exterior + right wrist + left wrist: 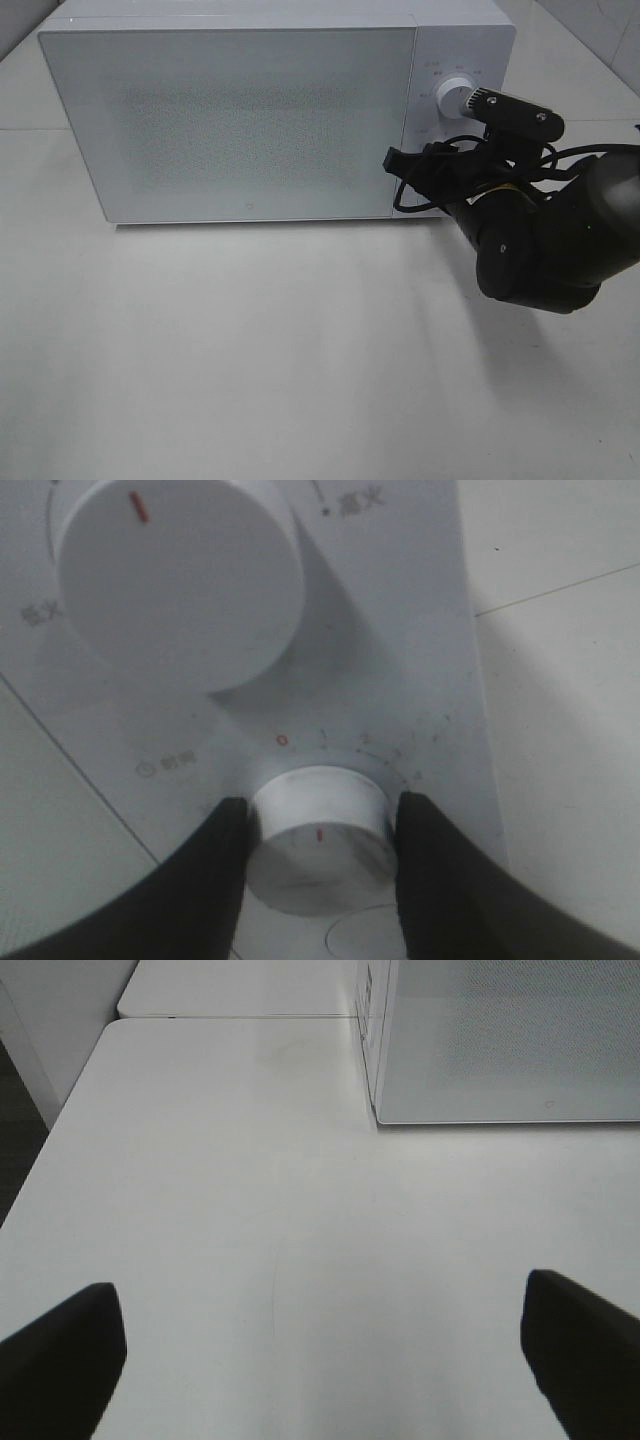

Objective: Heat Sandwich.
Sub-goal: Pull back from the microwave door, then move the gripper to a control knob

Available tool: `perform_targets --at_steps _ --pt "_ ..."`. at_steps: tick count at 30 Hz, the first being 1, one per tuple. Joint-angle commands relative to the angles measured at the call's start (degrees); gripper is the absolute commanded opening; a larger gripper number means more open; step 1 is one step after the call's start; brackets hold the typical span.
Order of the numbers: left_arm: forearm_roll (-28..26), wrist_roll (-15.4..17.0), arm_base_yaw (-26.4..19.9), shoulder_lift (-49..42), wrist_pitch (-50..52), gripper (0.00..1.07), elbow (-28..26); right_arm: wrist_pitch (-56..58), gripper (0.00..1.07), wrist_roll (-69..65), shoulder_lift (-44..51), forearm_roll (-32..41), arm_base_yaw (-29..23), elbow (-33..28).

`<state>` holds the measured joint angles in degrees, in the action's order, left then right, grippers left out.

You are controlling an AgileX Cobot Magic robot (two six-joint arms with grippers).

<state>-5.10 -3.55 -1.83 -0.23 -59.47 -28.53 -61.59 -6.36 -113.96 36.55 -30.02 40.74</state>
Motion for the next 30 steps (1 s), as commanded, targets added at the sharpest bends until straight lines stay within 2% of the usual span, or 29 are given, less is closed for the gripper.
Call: perform_targets --at_steps 1,10,17,20,30 --pt "-0.17 0.06 -0.17 -1.6 0.11 1.01 0.17 -5.33 0.11 -5.56 0.69 -0.34 0.06 0.69" --pt "-0.17 0.06 -0.17 -1.6 0.11 1.01 0.17 -6.42 0.12 -29.97 0.69 -2.06 0.06 0.69" --pt "-0.17 0.06 -0.17 -1.6 0.11 1.01 0.17 -6.47 0.12 -39.25 0.69 -2.23 0.06 0.69" --pt "-0.17 0.06 -0.17 -1.6 0.11 1.01 0.17 -6.47 0.12 -48.53 0.69 -2.29 0.06 0.69" --pt "-0.17 0.06 -0.17 -1.6 0.11 1.01 0.17 -6.76 0.12 -66.06 0.69 -1.66 0.06 0.69"
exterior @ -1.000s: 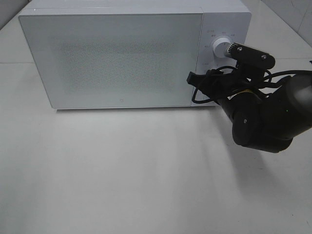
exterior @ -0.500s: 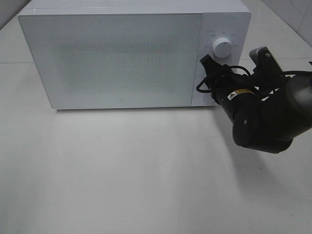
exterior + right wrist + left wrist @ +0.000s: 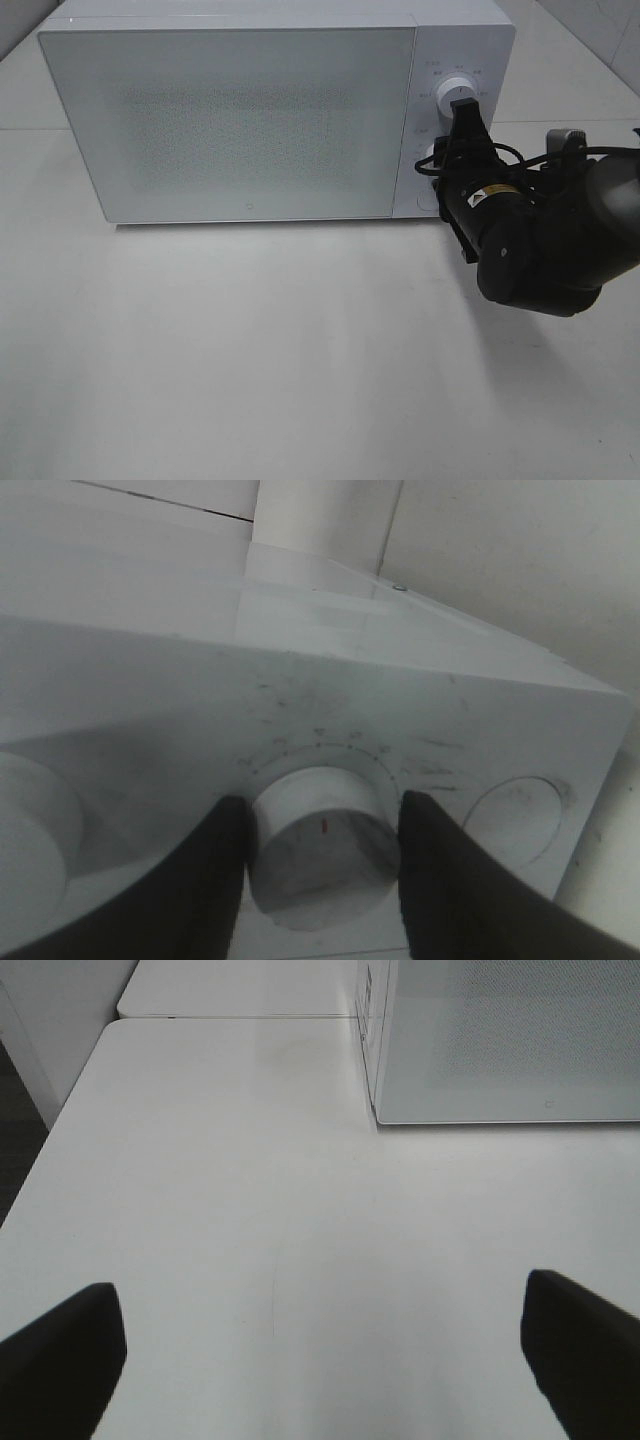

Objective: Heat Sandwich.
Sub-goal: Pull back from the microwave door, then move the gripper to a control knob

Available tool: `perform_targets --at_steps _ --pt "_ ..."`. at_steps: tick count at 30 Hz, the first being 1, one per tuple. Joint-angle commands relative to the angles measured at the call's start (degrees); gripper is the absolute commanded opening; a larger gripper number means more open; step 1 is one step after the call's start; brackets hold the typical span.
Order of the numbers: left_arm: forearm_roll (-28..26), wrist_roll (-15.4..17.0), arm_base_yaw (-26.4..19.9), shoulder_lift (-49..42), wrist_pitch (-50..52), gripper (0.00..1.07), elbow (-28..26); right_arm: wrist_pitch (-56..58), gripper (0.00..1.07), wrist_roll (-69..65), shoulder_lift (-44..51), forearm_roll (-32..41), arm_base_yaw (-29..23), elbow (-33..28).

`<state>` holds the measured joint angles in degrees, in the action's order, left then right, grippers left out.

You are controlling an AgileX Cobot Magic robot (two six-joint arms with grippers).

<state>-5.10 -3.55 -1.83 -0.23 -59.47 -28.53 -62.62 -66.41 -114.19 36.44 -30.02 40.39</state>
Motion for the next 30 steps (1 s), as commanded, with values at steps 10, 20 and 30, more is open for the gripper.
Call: perform_targets --at_steps 10,20,30 --pt "-0.17 0.06 -0.17 -1.6 0.11 1.01 0.17 -6.76 0.13 -16.96 0.92 -1.49 0.06 1.03" --pt "-0.17 0.06 -0.17 -1.6 0.11 1.01 0.17 -8.59 0.14 -13.69 0.92 -1.49 0.06 1.03" --pt "-0.17 0.06 -0.17 -1.6 0.11 1.01 0.17 -9.51 0.21 -11.97 0.92 -1.6 0.06 1.03"
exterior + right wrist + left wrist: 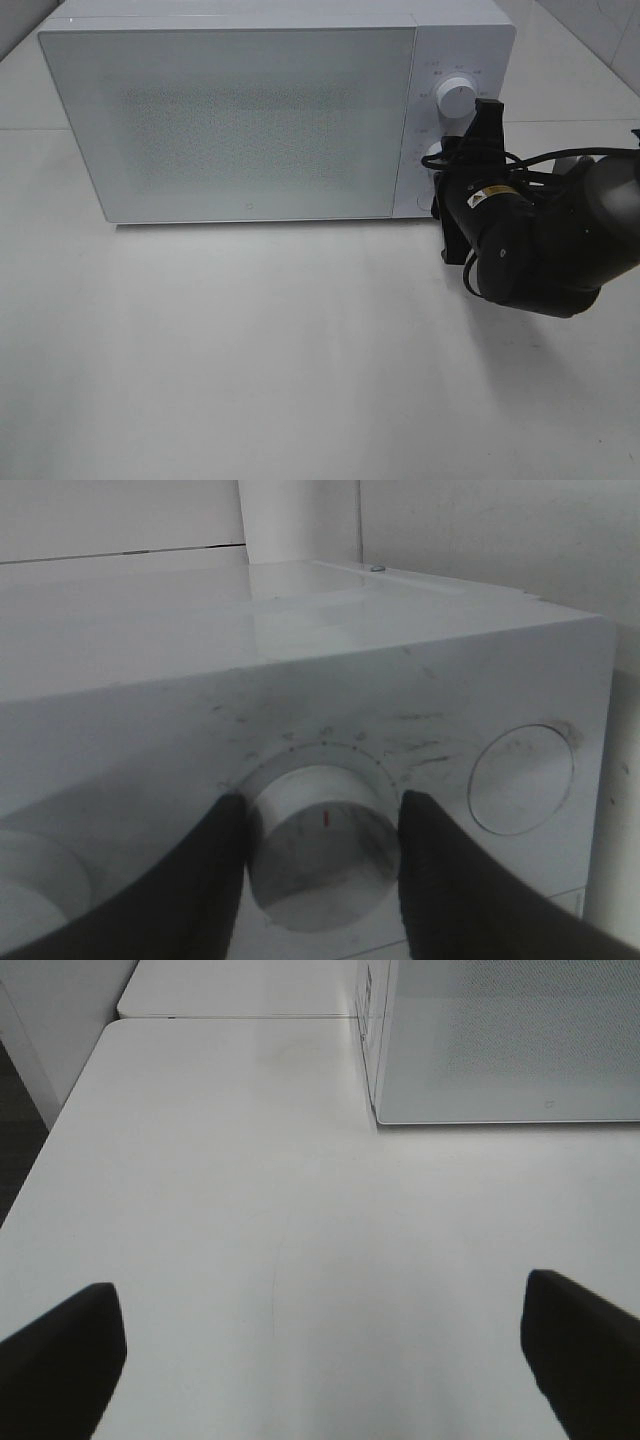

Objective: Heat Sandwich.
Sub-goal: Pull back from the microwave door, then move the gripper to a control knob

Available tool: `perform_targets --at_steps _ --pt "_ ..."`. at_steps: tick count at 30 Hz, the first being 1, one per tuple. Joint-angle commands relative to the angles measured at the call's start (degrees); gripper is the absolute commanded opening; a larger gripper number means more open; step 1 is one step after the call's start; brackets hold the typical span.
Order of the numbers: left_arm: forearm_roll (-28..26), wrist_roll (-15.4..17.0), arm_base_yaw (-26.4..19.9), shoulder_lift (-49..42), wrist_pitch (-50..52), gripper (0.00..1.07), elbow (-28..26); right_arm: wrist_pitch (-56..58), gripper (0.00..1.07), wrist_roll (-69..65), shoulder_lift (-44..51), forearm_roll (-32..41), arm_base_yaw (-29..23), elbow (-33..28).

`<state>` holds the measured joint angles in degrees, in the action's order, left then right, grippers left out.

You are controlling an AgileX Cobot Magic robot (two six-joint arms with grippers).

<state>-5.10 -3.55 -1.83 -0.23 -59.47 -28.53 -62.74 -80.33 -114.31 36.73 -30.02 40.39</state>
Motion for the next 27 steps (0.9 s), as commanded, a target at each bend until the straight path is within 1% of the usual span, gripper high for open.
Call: perform_targets --at_steps 1,3,4,5,8,9,10,11,12,13,14,15,17,22,27 --pt "-0.17 0.06 -0.17 -1.6 0.11 1.01 0.17 -10.08 0.24 3.09 1.03 -1.89 0.06 1.03" --pt "-0.17 0.06 -0.17 -1.6 0.11 1.01 0.17 -10.71 0.29 3.67 1.03 -1.89 0.06 1.03" --pt "-0.17 0.06 -0.17 -1.6 0.11 1.01 0.17 -10.71 0.29 3.67 1.03 -1.89 0.06 1.03" --pt "-0.17 0.06 -0.17 -1.6 0.11 1.01 0.17 -11.06 0.35 3.95 1.03 -1.83 0.06 1.03" --pt "-0.17 0.06 -0.17 -1.6 0.11 1.01 0.17 -11.8 0.46 5.5 1.03 -1.6 0.06 1.03" --pt "-0.17 0.06 -0.17 -1.6 0.11 1.01 0.17 -11.92 0.54 6.07 1.03 -1.55 0.06 1.03" --pt "-0.17 0.06 -0.17 -1.6 0.11 1.01 0.17 -11.92 0.54 6.07 1.03 -1.55 0.06 1.03" --pt "-0.17 0.06 -0.17 -1.6 0.11 1.01 0.17 -11.92 0.58 6.25 1.03 -1.43 0.06 1.03" --pt "-0.17 0.06 -0.17 -1.6 0.11 1.01 0.17 -11.92 0.64 6.36 1.03 -1.26 0.06 1.03" --pt "-0.17 0.06 -0.17 -1.6 0.11 1.01 0.17 -11.52 0.74 6.47 1.03 -0.74 0.06 1.03" --pt "-0.17 0.06 -0.17 -1.6 0.11 1.01 0.17 -11.23 0.79 6.47 1.03 -0.57 0.06 1.03" --pt "-0.17 0.06 -0.17 -1.6 0.11 1.01 0.17 -11.23 0.79 6.47 1.03 -0.57 0.06 1.03" --pt "-0.17 0.06 -0.17 -1.6 0.11 1.01 0.17 -11.12 0.82 6.65 1.03 -0.63 0.06 0.92" --pt "-0.17 0.06 -0.17 -1.6 0.11 1.01 0.17 -10.77 0.79 6.7 1.09 -1.49 0.06 0.92" --pt "-0.17 0.06 -0.17 -1.6 0.11 1.01 0.17 -6.13 0.77 7.73 1.66 -2.46 0.06 0.92"
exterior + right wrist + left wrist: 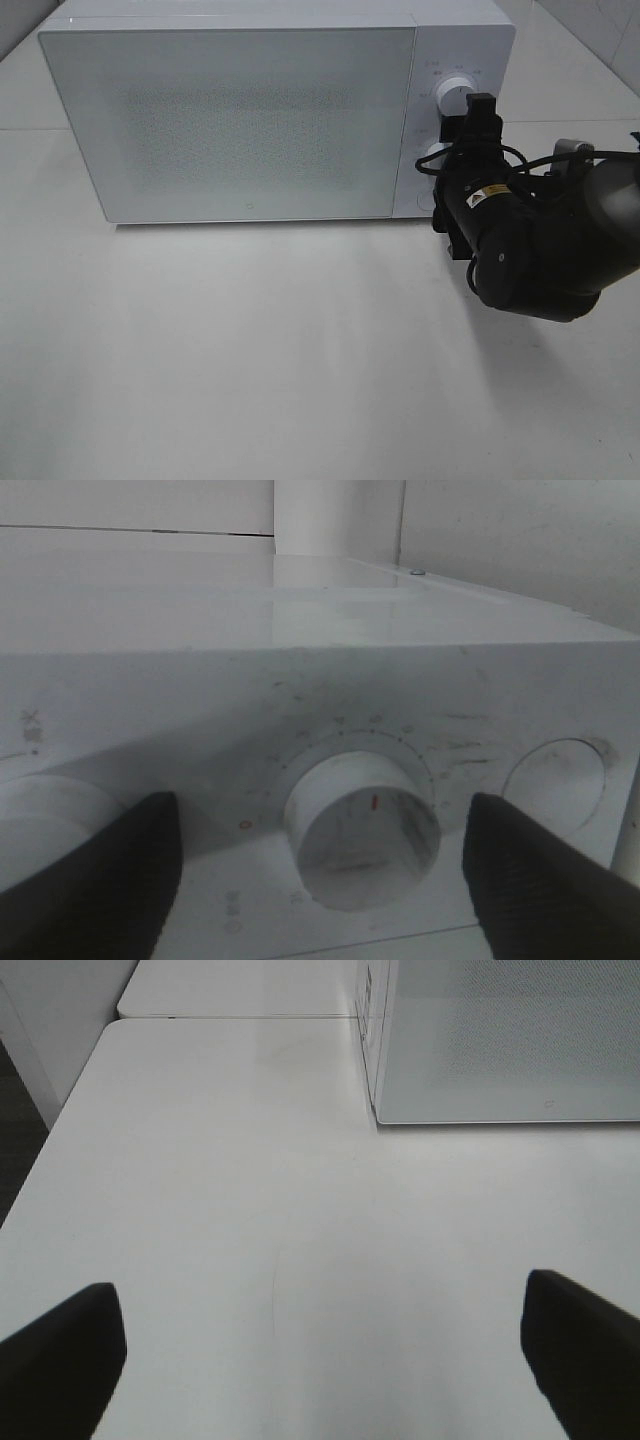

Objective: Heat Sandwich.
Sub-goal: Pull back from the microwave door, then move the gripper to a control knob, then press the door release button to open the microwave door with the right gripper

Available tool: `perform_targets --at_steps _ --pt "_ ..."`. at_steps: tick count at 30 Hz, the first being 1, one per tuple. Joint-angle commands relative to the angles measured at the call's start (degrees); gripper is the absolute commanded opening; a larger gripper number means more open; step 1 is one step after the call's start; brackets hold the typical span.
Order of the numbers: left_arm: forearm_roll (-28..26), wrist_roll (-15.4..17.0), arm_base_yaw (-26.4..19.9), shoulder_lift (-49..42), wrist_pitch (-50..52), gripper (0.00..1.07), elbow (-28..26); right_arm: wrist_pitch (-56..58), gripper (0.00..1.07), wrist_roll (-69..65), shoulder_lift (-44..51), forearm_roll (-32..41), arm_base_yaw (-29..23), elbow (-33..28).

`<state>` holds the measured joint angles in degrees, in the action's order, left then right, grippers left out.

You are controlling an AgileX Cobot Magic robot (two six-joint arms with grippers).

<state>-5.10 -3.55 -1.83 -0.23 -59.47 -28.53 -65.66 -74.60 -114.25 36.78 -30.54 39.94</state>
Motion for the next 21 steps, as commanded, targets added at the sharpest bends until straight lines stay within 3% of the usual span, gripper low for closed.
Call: perform_targets --at_steps 1,9,21 --pt "-0.17 0.06 -0.17 -1.6 0.11 1.01 0.17 -1.55 0.77 2.46 1.89 -3.78 0.57 1.38" --pt "-0.17 0.06 -0.17 -1.6 0.11 1.01 0.17 8.02 0.76 3.27 3.72 -8.42 0.57 1.26" --pt "-0.17 0.06 -0.17 -1.6 0.11 1.01 0.17 24.52 0.76 16.44 14.27 -13.06 0.57 -5.27"
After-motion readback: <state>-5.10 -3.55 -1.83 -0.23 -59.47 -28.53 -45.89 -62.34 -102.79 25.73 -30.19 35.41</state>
